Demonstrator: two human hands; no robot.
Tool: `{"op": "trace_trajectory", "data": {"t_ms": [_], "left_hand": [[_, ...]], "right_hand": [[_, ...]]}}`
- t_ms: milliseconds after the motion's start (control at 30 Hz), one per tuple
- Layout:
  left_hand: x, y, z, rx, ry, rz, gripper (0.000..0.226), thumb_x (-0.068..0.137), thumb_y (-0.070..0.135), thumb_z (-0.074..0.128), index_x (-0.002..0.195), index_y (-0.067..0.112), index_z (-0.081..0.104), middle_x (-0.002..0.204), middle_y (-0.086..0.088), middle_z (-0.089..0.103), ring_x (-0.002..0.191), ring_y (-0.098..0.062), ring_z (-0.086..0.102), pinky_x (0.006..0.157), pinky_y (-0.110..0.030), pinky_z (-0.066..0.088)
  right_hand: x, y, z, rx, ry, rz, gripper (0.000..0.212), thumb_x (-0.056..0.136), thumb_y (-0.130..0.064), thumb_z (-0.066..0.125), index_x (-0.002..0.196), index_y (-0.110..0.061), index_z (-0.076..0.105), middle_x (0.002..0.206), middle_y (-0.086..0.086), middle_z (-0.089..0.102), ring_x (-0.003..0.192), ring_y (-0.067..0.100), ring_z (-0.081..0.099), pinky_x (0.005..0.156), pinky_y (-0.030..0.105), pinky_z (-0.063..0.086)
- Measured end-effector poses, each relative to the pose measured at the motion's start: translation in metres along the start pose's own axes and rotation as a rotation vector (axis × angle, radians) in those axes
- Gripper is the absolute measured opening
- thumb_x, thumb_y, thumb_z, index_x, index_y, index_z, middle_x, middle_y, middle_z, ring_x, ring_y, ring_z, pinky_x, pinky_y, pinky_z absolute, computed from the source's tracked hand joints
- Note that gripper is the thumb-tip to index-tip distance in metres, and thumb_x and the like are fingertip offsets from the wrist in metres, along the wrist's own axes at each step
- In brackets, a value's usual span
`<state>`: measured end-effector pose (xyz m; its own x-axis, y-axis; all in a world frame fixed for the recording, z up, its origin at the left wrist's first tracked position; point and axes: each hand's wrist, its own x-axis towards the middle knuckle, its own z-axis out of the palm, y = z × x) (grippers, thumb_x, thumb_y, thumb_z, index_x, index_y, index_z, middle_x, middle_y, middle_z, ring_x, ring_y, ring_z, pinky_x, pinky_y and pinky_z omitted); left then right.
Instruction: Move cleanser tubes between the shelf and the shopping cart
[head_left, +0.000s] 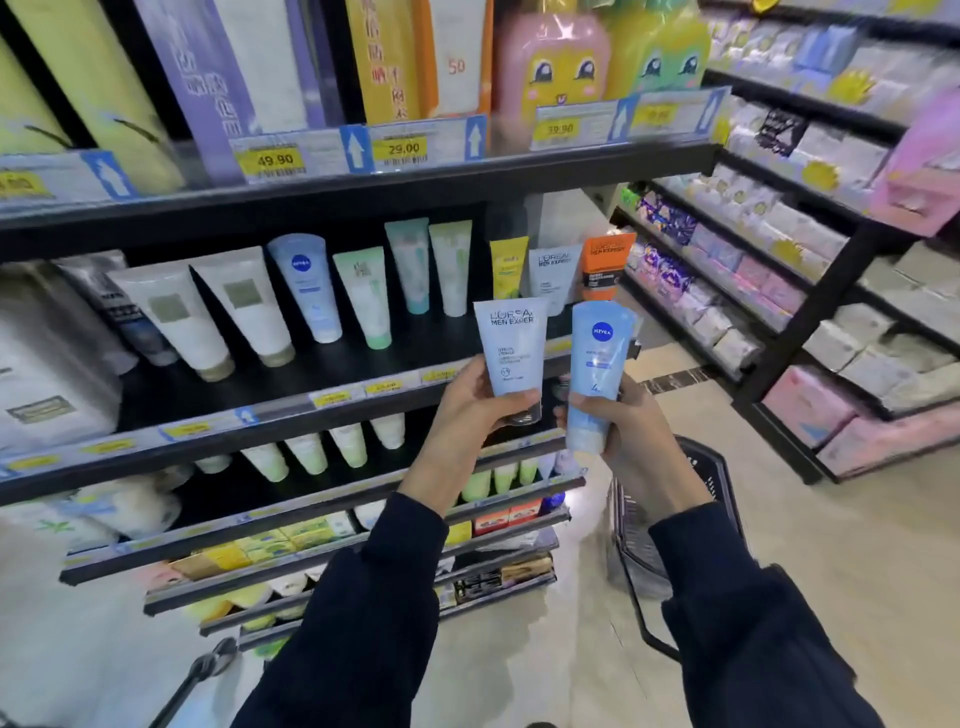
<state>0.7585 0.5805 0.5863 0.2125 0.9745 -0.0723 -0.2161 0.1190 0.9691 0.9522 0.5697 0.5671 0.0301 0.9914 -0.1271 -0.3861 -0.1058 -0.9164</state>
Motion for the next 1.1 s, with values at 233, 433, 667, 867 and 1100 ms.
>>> {"op": "trace_trajectory", "data": {"t_ms": [233, 433, 667, 867, 1100], "left_hand": [[0.059, 0.009, 0.055, 0.074, 0.153, 0.115, 0.046, 0.086, 0.000, 0.077, 0.128, 0.013, 0.062, 0.120, -0.003, 0.075, 0.111, -0.018, 0.071, 0.090, -0.031, 0.059], [0.109, 0.009, 0.082, 0.158, 0.293, 0.133, 0.048, 0.079, -0.005, 0.081, 0.121, 0.008, 0.065, 0.112, -0.005, 0.076, 0.098, -0.019, 0.074, 0.069, -0.022, 0.058], [0.139, -0.005, 0.092, 0.348, 0.417, 0.189, 0.051, 0.074, -0.002, 0.085, 0.116, 0.016, 0.061, 0.113, -0.003, 0.072, 0.100, -0.016, 0.070, 0.067, -0.020, 0.059], [0.151, -0.012, 0.092, 0.541, 0.484, 0.213, 0.054, 0.072, 0.003, 0.088, 0.116, 0.015, 0.059, 0.116, -0.003, 0.070, 0.107, -0.016, 0.067, 0.080, -0.030, 0.061], [0.154, -0.018, 0.092, 0.730, 0.488, 0.159, 0.051, 0.073, 0.007, 0.089, 0.113, 0.014, 0.058, 0.119, -0.004, 0.068, 0.113, -0.021, 0.064, 0.086, -0.037, 0.058]], "right_hand": [[0.034, -0.035, -0.045, -0.013, -0.082, -0.014, 0.061, 0.073, -0.006, 0.080, 0.129, 0.005, 0.058, 0.098, 0.018, 0.064, 0.086, 0.035, 0.064, 0.079, 0.044, 0.056], [0.049, -0.053, -0.071, -0.021, -0.153, 0.001, 0.045, 0.087, 0.004, 0.072, 0.129, 0.004, 0.059, 0.103, 0.018, 0.064, 0.083, 0.026, 0.068, 0.073, 0.036, 0.060], [0.057, -0.059, -0.096, -0.036, -0.172, 0.029, 0.044, 0.089, 0.002, 0.071, 0.131, -0.002, 0.060, 0.097, 0.010, 0.069, 0.080, 0.020, 0.070, 0.071, 0.035, 0.057], [0.062, -0.062, -0.111, -0.036, -0.169, 0.040, 0.046, 0.088, 0.000, 0.072, 0.133, -0.003, 0.059, 0.098, 0.011, 0.068, 0.086, 0.027, 0.069, 0.075, 0.039, 0.058], [0.063, -0.061, -0.113, -0.024, -0.193, 0.050, 0.043, 0.090, 0.000, 0.071, 0.131, -0.006, 0.060, 0.096, 0.008, 0.072, 0.084, 0.024, 0.071, 0.075, 0.037, 0.060]]}}
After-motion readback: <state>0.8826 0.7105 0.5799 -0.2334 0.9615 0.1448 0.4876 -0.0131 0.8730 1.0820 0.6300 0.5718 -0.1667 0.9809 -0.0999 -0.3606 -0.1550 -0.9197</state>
